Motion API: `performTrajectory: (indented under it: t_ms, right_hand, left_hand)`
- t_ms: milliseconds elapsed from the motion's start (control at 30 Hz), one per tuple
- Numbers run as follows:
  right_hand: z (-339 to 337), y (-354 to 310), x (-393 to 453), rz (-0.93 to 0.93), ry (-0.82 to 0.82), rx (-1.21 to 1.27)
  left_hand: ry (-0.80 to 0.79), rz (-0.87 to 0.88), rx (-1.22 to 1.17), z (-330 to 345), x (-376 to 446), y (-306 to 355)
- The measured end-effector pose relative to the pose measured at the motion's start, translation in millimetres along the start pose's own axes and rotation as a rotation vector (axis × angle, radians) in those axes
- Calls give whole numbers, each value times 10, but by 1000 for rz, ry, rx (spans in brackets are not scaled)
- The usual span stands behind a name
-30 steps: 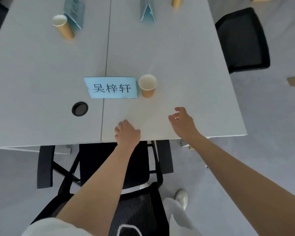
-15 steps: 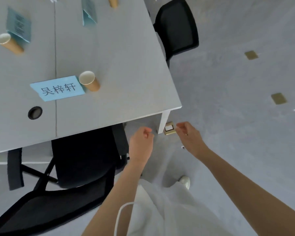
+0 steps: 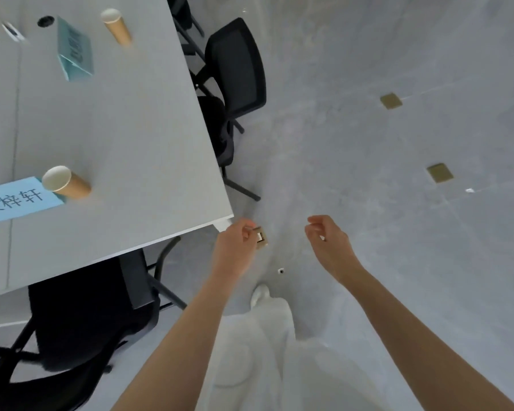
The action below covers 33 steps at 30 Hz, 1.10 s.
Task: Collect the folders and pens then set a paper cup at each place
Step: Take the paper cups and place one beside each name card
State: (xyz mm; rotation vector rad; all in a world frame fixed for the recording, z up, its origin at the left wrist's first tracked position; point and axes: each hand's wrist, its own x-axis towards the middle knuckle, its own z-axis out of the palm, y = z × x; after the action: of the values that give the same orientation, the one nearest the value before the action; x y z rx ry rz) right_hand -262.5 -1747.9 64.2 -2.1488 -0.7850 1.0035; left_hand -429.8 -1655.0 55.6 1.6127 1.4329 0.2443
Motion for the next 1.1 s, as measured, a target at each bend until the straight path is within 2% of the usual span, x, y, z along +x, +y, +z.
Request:
performTrajectory:
  t_ms: [267, 500, 633, 900, 1100]
  right_hand:
    - [-529, -476, 1275, -56, -70, -31]
    - [-1016, -1443, 2680, -330, -156, -179]
    - [-1169, -1852, 3431, -410, -188, -260]
    - [-1320, -2597, 5078, -504, -387, -416]
    - [-1357, -3285, 6506, -722, -580, -666]
  left_hand:
    - [27, -79, 23, 33, 1132, 489]
    - [33, -50, -60, -234, 2358, 1278]
    - [120, -68, -69, -369, 2991, 1582]
    - [259, -181, -94, -454, 4453, 2135]
    - [428, -310, -154, -461, 5656, 2695]
